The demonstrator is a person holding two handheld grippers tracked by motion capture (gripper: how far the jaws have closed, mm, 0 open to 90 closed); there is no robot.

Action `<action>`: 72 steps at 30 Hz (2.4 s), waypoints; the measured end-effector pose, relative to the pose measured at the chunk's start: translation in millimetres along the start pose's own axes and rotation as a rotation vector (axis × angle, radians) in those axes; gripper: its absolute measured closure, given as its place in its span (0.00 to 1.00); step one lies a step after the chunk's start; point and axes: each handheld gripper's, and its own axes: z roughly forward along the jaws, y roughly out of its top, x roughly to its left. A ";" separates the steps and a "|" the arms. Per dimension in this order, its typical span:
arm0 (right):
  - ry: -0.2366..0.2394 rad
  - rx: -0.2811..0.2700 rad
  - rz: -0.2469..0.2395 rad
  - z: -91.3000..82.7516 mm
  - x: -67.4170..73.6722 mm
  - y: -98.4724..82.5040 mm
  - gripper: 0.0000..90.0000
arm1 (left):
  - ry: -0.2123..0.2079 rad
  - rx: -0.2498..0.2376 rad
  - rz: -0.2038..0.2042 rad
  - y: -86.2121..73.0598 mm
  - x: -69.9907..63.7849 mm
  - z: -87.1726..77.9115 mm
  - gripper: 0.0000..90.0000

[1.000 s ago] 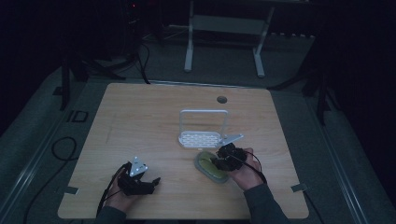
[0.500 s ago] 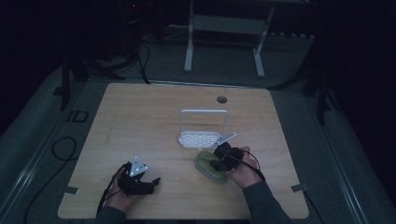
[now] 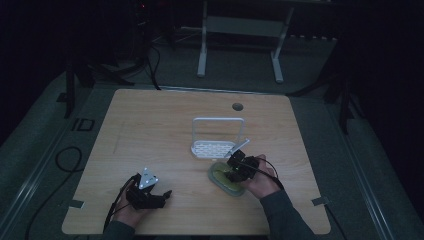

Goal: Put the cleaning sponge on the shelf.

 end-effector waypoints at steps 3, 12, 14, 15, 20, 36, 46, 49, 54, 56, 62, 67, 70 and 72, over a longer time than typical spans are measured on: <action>0.005 0.014 -0.002 0.5 -0.8 2.0 0.68 | -0.001 0.000 0.000 0.0 0.0 0.0 0.22; 0.018 0.065 -0.010 1.7 -2.2 8.7 0.68 | -0.001 0.000 0.000 0.0 0.0 0.0 0.22; 0.021 0.078 -0.012 2.5 -1.7 9.7 0.68 | -0.001 0.000 0.000 0.0 0.0 0.0 0.22; 0.021 0.078 -0.012 2.5 -1.7 9.7 0.68 | -0.001 0.000 0.000 0.0 0.0 0.0 0.22; 0.023 0.112 -0.024 5.3 -1.8 14.2 0.69 | -0.001 0.000 0.001 0.0 0.0 0.0 0.22; 0.049 0.216 -0.072 9.2 -4.9 26.0 0.74 | -0.002 0.000 0.001 0.0 -0.1 0.1 0.22; 0.071 0.282 -0.092 11.5 -6.0 33.0 0.78 | -0.003 0.001 0.003 0.0 -0.1 0.0 0.22; 0.072 0.290 -0.099 11.7 -6.1 33.7 0.78 | -0.003 0.001 0.004 0.0 -0.1 0.0 0.22; 0.070 0.303 -0.123 11.5 -5.4 34.6 0.79 | -0.003 0.001 0.003 0.0 -0.1 0.0 0.22; 0.064 0.305 -0.140 11.2 -4.8 34.6 0.79 | -0.003 0.001 0.004 0.0 -0.1 0.0 0.22; 0.051 0.303 -0.191 9.4 -3.8 33.4 0.79 | -0.003 0.001 0.004 0.0 -0.1 0.0 0.22; 0.036 0.291 -0.222 7.9 -3.7 33.1 0.79 | -0.003 0.001 0.003 0.0 -0.1 0.0 0.22; 0.028 0.288 -0.241 7.4 -3.0 33.0 0.79 | -0.003 0.002 0.004 0.0 -0.1 0.0 0.22; 0.021 0.286 -0.258 7.1 -2.8 33.3 0.79 | -0.003 0.001 0.004 0.0 -0.1 0.0 0.22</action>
